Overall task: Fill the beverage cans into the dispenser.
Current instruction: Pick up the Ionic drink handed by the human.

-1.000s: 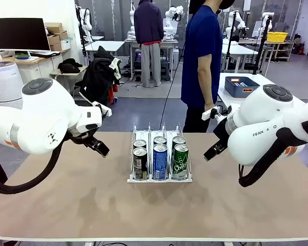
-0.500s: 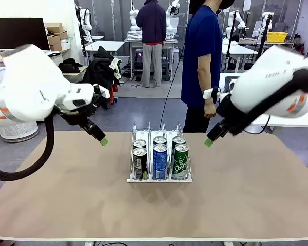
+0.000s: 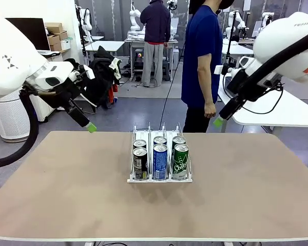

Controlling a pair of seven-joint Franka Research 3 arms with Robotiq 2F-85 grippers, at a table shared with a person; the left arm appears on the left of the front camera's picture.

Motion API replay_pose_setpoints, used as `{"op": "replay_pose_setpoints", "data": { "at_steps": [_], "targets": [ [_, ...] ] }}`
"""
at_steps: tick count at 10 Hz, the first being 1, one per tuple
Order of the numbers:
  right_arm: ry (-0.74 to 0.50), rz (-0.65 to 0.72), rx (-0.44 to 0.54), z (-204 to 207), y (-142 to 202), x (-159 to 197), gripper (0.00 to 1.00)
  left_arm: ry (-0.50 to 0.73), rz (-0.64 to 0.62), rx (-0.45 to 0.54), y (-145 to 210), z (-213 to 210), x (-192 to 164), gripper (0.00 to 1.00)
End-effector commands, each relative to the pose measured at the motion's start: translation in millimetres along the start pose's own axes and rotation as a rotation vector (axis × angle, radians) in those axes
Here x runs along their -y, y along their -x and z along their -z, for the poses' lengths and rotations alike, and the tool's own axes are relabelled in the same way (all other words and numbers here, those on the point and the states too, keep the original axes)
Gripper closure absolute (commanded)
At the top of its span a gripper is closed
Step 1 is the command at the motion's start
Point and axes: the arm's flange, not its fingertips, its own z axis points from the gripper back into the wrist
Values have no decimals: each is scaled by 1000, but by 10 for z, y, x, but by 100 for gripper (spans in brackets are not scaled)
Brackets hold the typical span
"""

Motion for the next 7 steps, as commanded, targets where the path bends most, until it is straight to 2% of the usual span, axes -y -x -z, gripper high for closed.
{"op": "replay_pose_setpoints", "data": {
  "at_steps": [1, 5, 6, 7],
  "targets": [
    [15, 10, -28, 91, -7, -47, 0, 17, -17, -4, -11, 52, 1, 0],
    [7, -4, -18, 59, -5, -34, 0, -2, 0, -11, -17, 30, 24, 0],
    [-62, -18, 4, -148, -55, 8, 0, 131, 43, 36, -32, -122, -24, 0],
    [-65, -16, 16, -250, -105, 41, 0, 206, 59, 69, -61, -235, -65, 0]
  ]
}}
